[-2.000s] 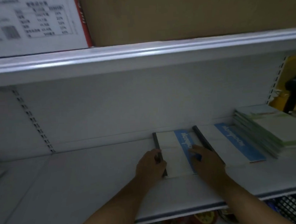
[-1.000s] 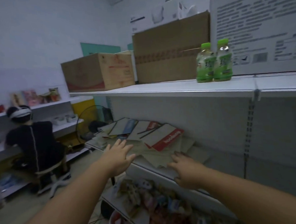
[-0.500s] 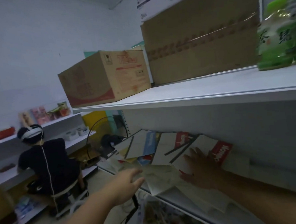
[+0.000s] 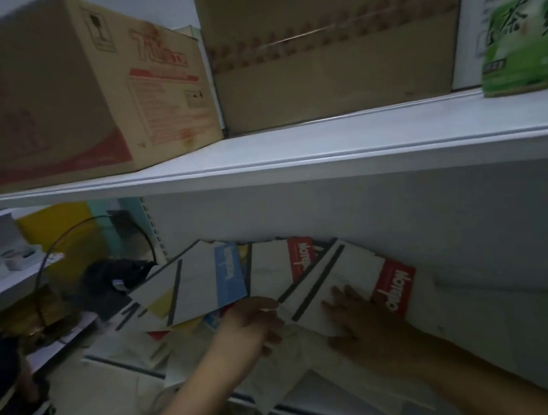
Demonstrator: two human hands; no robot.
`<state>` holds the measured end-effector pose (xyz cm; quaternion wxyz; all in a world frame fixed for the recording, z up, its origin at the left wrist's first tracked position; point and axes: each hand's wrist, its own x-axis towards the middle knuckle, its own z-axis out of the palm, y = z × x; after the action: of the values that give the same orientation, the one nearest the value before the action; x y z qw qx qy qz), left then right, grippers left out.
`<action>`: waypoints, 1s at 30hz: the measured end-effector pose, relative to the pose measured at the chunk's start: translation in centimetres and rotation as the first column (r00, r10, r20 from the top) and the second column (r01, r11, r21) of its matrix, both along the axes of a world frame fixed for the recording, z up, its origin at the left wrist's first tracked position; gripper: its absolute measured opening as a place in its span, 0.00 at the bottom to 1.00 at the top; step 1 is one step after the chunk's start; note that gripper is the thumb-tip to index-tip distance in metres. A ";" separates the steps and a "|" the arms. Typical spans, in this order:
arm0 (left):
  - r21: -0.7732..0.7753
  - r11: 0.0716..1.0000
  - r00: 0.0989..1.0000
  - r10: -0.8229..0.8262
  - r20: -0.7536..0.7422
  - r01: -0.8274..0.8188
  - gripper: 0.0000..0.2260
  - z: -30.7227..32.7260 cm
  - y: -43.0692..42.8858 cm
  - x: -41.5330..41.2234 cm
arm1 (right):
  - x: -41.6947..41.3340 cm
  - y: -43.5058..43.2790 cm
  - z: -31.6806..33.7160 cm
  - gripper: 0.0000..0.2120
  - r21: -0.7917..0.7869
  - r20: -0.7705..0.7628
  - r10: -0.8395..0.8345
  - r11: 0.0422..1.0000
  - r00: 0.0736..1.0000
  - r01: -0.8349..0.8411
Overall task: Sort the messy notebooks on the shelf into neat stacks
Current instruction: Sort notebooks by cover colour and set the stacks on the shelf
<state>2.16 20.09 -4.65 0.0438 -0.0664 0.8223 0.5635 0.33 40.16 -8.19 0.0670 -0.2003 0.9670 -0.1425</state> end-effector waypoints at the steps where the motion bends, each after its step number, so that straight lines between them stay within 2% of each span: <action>1: 0.129 0.992 0.999 0.006 0.047 -0.012 0.07 -0.4 -0.6 -0.1 | 0.3 0.0 0.2 0.26 -0.091 -0.034 -0.011 0.996 0.999 0.008; 4: 0.512 0.859 0.973 -0.101 0.209 -0.021 0.15 -1.9 -2.7 0.1 | 1.6 -1.2 0.4 0.22 -0.327 -0.246 -0.138 0.944 0.959 0.052; 6: 0.638 0.770 0.924 -0.247 0.291 0.005 0.22 -2.5 -4.2 0.1 | 2.6 -3.4 0.9 0.23 -0.275 -0.468 -0.082 0.960 0.880 -0.057; 8: 0.708 0.706 0.891 -0.335 0.306 0.023 0.24 -2.4 -5.2 -0.2 | 3.1 -5.7 0.3 0.20 -0.114 -0.527 0.118 0.971 0.842 -0.208; 10: 0.714 0.700 0.909 -0.304 0.286 0.009 0.17 -2.2 -6.0 -0.6 | 3.3 -7.7 -0.2 0.18 -0.059 -0.532 0.205 0.959 0.822 -0.277; 12: 0.659 0.753 0.948 -0.205 0.245 -0.008 0.10 -2.4 -6.8 -0.9 | 3.7 -8.5 -0.8 0.19 -0.102 -0.492 0.144 0.970 0.859 -0.221; 14: 0.628 0.779 0.973 -0.141 0.182 -0.005 0.08 -2.7 -7.8 -1.2 | 3.7 -8.5 -1.2 0.26 -0.214 -0.460 -0.047 0.975 0.886 -0.060; 16: 0.623 0.782 0.984 -0.108 0.140 -0.003 0.08 -2.8 -9.0 -1.4 | 3.3 -8.1 -1.3 0.33 -0.288 -0.411 -0.275 0.944 0.869 0.162; 18: 0.617 0.787 0.988 -0.103 0.117 0.009 0.09 -2.7 -10.1 -1.7 | 3.0 -7.8 -1.4 0.31 -0.235 -0.250 -0.429 0.896 0.868 0.376; 20: 0.618 0.786 0.987 -0.107 0.122 0.009 0.10 -2.9 -10.9 -2.0 | 2.7 -7.6 -1.8 0.27 -0.202 -0.147 -0.502 0.859 0.852 0.471; 25: 0.601 0.799 0.989 -0.103 0.108 0.017 0.12 -3.4 -12.5 -2.5 | 2.5 -7.0 -2.1 0.21 -0.381 -0.184 -0.631 0.753 0.754 0.537; 26: 0.598 0.801 0.989 -0.096 0.112 0.010 0.13 -3.3 -12.7 -2.4 | 2.6 -6.9 -2.3 0.19 -0.413 -0.231 -0.650 0.739 0.724 0.532; 28: 0.595 0.804 0.988 -0.099 0.115 0.012 0.13 -3.2 -12.9 -2.4 | 2.8 -7.0 -2.4 0.18 -0.507 -0.379 -0.665 0.731 0.644 0.456; 30: 0.579 0.815 0.991 -0.101 0.092 0.029 0.11 -2.9 -12.8 -2.1 | 3.1 -7.3 -1.6 0.20 -0.607 -0.485 -0.630 0.742 0.606 0.284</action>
<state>0.04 7.27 -7.52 0.1299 -0.0551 0.6109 0.7790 3.47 32.88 -9.80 -0.3726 0.0164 0.8766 -0.3040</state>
